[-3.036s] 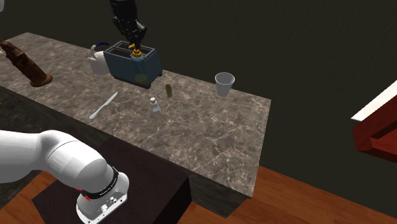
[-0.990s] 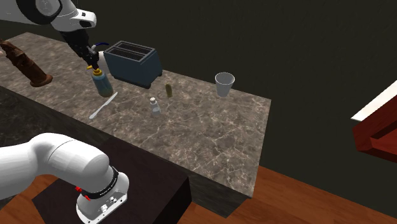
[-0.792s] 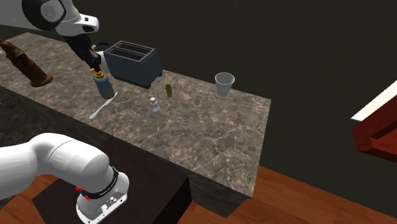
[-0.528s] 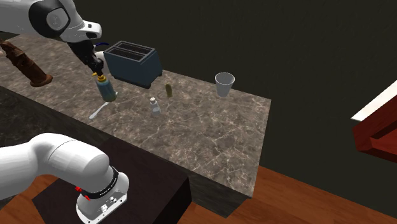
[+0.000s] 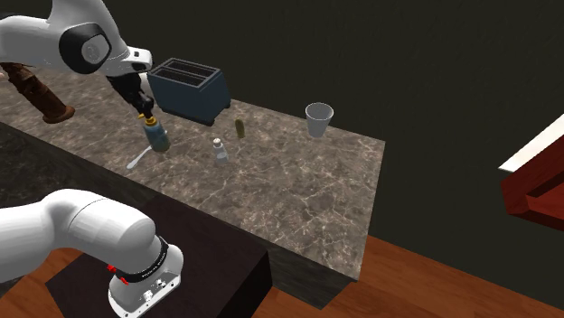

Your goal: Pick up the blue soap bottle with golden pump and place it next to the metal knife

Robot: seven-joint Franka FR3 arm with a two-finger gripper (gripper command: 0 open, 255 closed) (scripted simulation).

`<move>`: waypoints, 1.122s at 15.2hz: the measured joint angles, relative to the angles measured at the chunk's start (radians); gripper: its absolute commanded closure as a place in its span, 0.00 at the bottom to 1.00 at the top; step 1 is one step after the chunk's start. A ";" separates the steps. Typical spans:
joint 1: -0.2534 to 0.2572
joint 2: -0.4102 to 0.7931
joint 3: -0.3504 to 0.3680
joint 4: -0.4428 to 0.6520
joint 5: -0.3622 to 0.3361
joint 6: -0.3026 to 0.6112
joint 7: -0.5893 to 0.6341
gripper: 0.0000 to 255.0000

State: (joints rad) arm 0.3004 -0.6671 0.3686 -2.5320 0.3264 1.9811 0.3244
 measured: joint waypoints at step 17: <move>0.013 0.063 0.046 -0.142 0.043 0.218 -0.019 1.00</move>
State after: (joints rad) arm 0.3134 -0.6045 0.4147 -2.6736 0.3694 2.1987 0.3057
